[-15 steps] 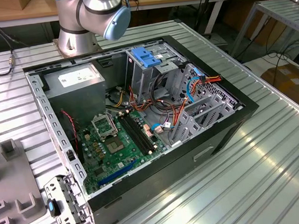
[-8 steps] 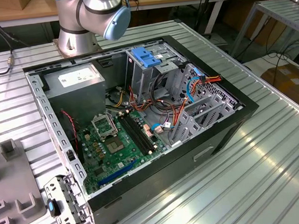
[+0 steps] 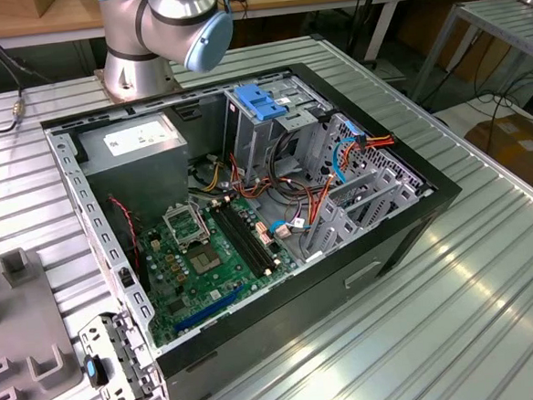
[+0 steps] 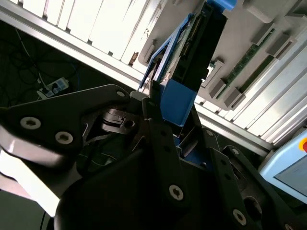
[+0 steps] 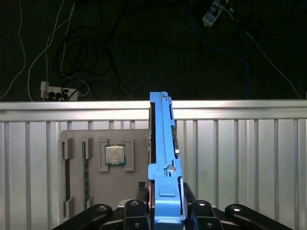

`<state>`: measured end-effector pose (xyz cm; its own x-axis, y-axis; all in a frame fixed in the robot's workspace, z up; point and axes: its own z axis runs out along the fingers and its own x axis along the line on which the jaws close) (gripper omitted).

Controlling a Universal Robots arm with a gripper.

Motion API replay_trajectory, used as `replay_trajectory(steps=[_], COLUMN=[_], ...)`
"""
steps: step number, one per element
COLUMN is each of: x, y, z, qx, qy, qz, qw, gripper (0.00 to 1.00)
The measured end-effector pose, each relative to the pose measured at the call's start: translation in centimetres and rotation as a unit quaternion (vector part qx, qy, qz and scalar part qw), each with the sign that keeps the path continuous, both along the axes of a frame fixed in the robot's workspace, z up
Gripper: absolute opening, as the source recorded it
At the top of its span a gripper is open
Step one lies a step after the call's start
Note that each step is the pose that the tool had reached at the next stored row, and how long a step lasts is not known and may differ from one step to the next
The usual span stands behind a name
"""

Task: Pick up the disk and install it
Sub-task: 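Pick up the disk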

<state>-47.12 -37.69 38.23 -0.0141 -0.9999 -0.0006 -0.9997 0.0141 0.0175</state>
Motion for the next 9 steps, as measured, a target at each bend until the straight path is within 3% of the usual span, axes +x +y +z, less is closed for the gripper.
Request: replay_trajectory(steps=[9], x=[0.00], y=[0.00], z=[0.02], qx=[0.0000], qy=[0.0000], qz=[0.000], qw=[1.00000], gripper=[0.37])
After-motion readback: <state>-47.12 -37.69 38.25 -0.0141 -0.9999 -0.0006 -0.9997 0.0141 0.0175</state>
